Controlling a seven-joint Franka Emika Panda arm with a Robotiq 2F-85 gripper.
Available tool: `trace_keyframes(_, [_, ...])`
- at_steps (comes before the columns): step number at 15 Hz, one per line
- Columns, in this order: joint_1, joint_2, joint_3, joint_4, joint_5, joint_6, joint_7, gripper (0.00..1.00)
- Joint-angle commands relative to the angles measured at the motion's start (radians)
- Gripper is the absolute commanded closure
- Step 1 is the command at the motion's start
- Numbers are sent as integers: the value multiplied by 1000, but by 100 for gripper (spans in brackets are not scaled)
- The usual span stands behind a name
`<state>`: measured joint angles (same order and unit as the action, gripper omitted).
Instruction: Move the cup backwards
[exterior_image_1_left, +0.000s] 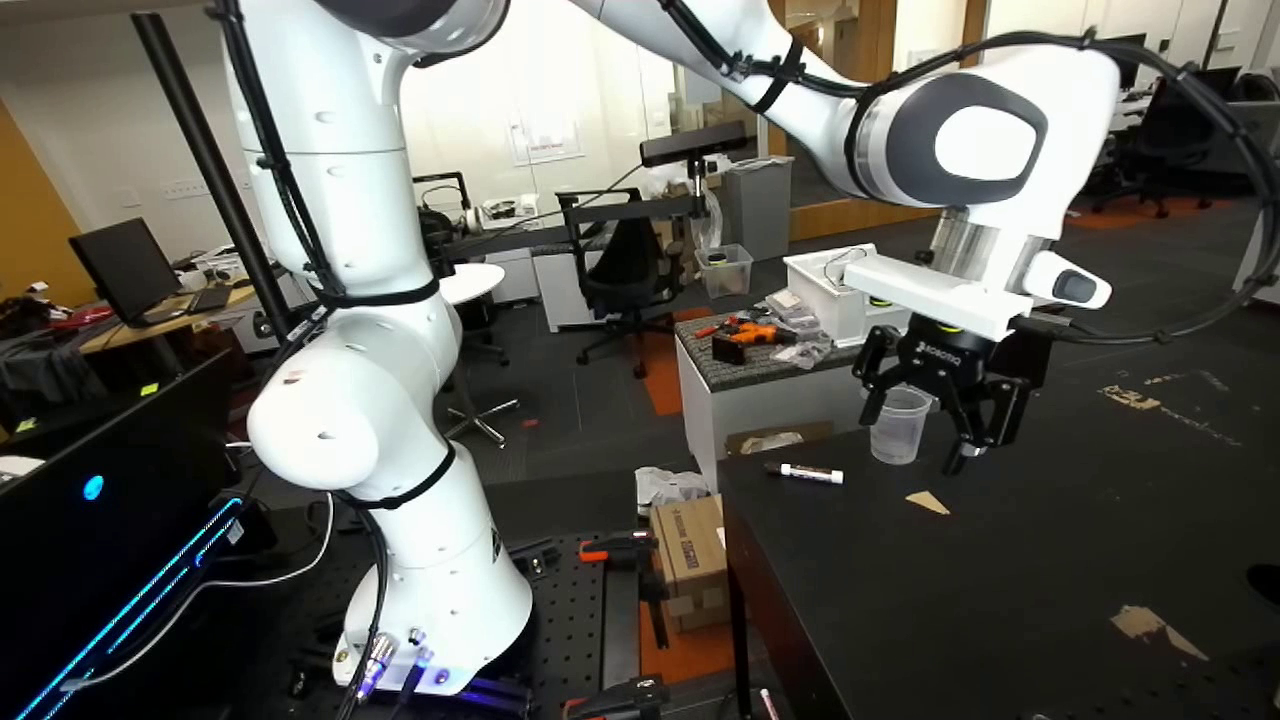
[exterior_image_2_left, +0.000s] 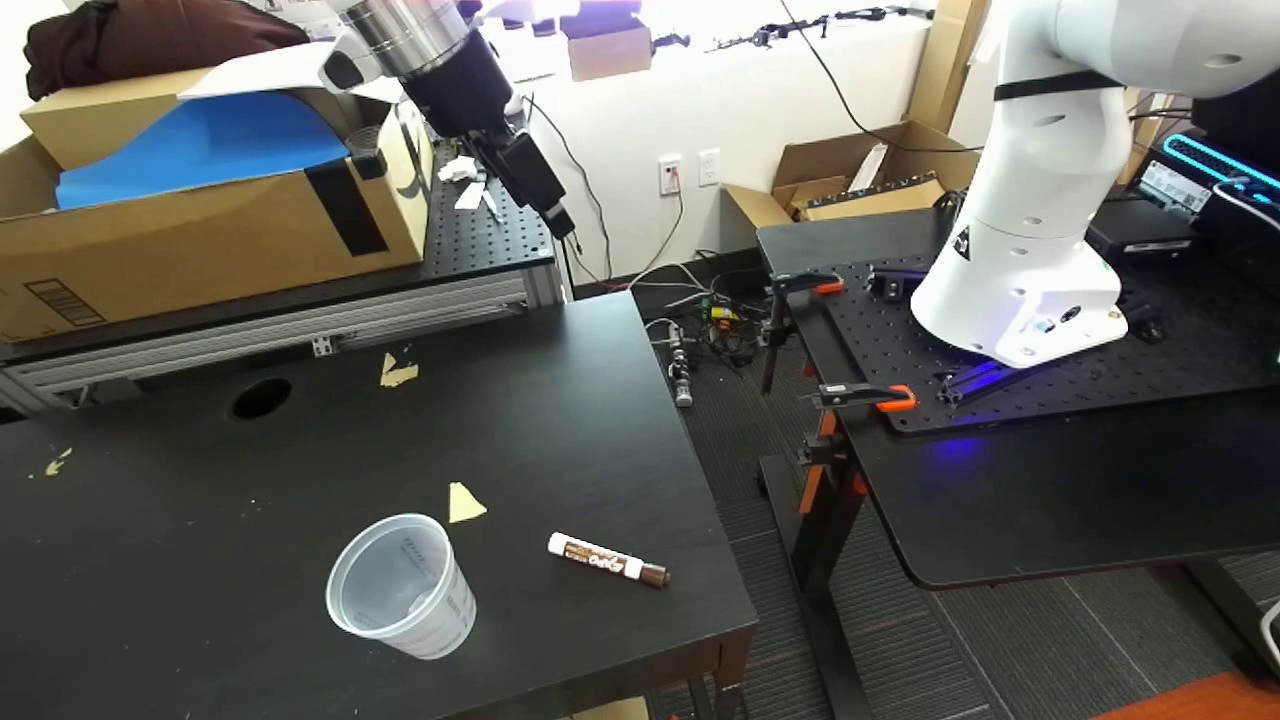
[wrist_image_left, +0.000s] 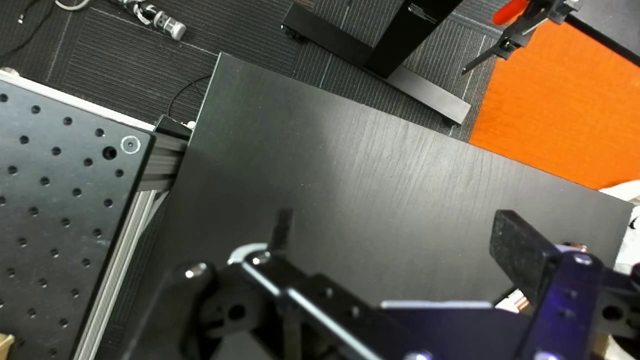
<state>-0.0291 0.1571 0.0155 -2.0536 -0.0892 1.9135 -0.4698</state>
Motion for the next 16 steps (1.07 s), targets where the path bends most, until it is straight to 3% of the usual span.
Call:
trace_keyframes(1, [8,-13,7,-4,-3,-16,24,0])
trace_keyframes(9, [48,-86,33,-7,-28,-82,58,0])
trace_keyframes(16, [89,1,74,75,11,16,16,0])
